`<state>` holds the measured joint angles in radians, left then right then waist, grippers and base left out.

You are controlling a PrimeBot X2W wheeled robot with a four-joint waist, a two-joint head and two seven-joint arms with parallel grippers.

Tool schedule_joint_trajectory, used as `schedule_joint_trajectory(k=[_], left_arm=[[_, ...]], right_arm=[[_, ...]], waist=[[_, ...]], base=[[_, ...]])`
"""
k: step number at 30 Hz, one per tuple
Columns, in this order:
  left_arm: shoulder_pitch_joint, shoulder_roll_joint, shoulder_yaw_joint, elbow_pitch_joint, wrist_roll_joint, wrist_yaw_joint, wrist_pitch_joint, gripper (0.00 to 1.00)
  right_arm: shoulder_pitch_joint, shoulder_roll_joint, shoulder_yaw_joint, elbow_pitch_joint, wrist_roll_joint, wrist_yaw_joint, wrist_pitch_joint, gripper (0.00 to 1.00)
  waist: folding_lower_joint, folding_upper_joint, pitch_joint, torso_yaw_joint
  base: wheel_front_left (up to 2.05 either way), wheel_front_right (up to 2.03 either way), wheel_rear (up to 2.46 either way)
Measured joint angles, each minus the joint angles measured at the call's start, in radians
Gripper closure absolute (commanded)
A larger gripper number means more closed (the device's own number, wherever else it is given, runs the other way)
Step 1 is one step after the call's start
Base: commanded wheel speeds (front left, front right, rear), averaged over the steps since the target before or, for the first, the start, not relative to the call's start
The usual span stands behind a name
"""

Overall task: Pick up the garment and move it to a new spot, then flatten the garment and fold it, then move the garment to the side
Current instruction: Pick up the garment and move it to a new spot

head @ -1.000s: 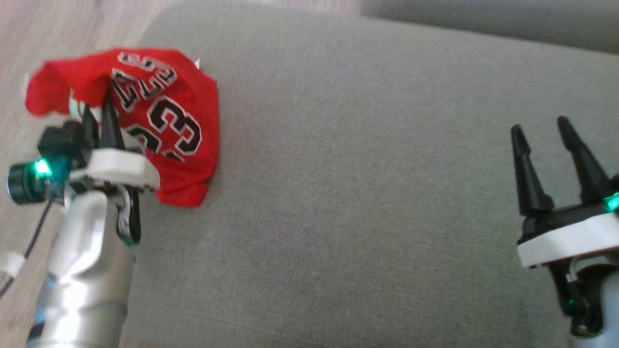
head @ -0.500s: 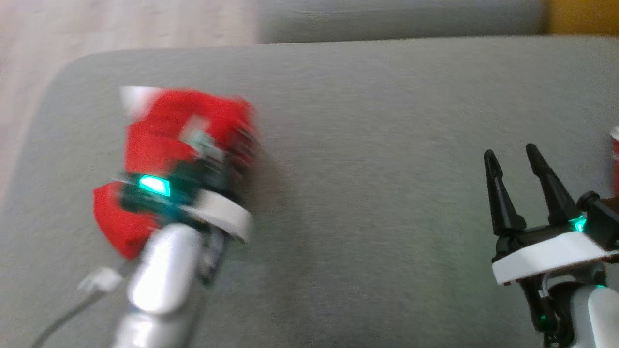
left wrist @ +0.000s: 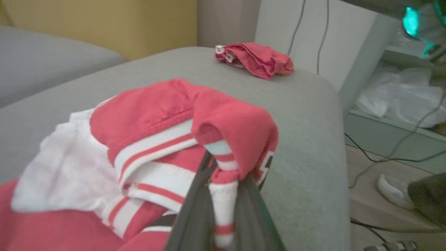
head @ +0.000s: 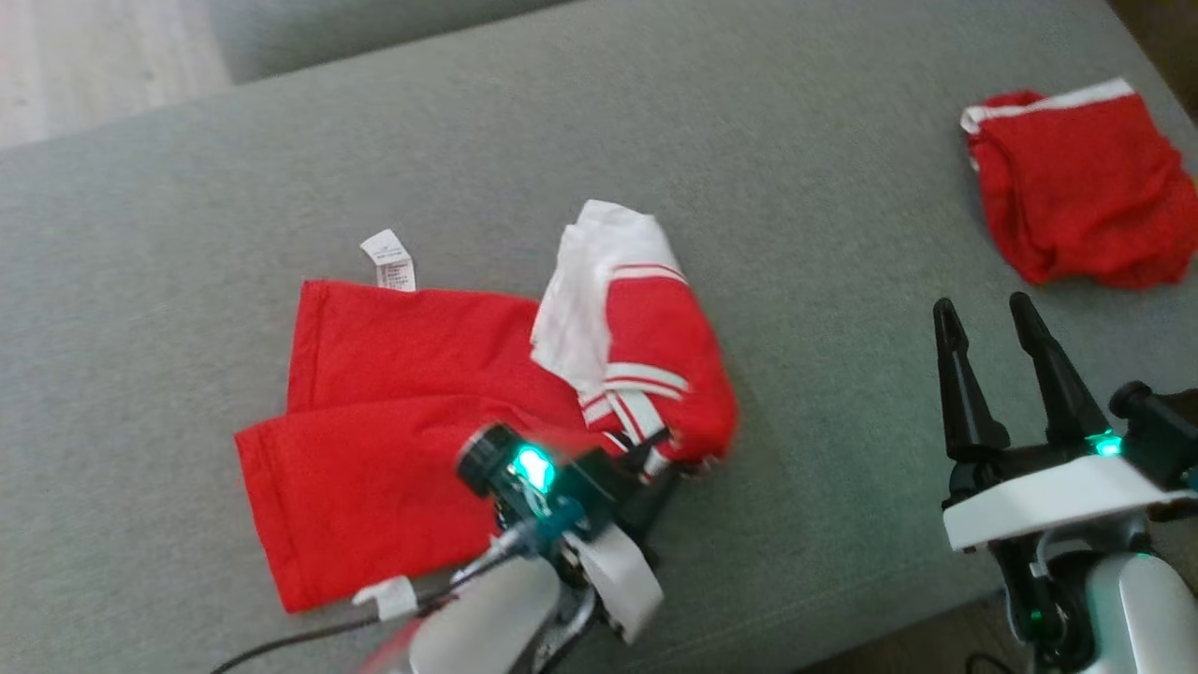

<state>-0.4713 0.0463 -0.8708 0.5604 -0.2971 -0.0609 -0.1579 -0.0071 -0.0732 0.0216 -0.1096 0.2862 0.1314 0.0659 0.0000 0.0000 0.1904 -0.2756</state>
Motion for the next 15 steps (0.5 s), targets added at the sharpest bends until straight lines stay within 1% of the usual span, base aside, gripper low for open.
schedule_joint_trajectory(k=[1, 2, 6, 8, 10, 12, 15], left_arm=[[0.000, 0.001, -0.028, -0.001, -0.010, 0.001, 0.000, 0.34], [-0.001, 0.002, -0.051, -0.002, -0.019, 0.001, -0.001, 0.00], [-0.023, 0.003, -0.106, -0.015, -0.046, 0.030, -0.032, 0.00], [-0.045, 0.003, -0.101, -0.027, -0.049, 0.064, -0.059, 0.00], [-0.060, 0.003, -0.077, -0.040, -0.065, 0.104, -0.077, 0.00], [-0.059, 0.003, -0.031, -0.055, -0.067, 0.142, -0.087, 0.00], [-0.053, 0.029, 0.041, -0.089, -0.075, 0.196, -0.092, 0.00]], right_arm=[[-0.002, 0.001, 0.000, 0.002, 0.005, 0.000, -0.007, 0.00], [-0.003, 0.002, 0.000, 0.005, 0.005, 0.000, -0.009, 0.00], [-0.004, 0.005, -0.005, 0.017, 0.005, 0.000, -0.015, 0.00], [-0.005, 0.005, -0.005, 0.017, 0.004, 0.000, -0.015, 0.00], [-0.006, 0.005, -0.005, 0.017, 0.004, 0.000, -0.015, 0.00], [-0.006, 0.004, -0.010, 0.015, 0.003, 0.000, -0.014, 0.00], [-0.006, 0.002, -0.019, 0.006, -0.003, 0.000, -0.012, 0.00]], waist=[[0.0000, 0.0000, 0.010, -0.009], [0.0000, 0.0000, 0.020, -0.015], [0.0002, 0.0000, 0.041, -0.010], [0.0002, 0.0000, 0.039, 0.007], [0.0001, 0.0000, 0.033, 0.027], [0.0001, 0.0000, 0.027, 0.049], [0.0000, 0.0000, 0.018, 0.088]], base=[[0.00, 0.00, 0.00], [0.00, 0.00, 0.00], [0.00, 0.00, 0.00], [0.00, 0.00, 0.00], [0.00, 0.00, 0.00], [0.00, 0.00, 0.00], [0.00, 0.00, 0.00]])
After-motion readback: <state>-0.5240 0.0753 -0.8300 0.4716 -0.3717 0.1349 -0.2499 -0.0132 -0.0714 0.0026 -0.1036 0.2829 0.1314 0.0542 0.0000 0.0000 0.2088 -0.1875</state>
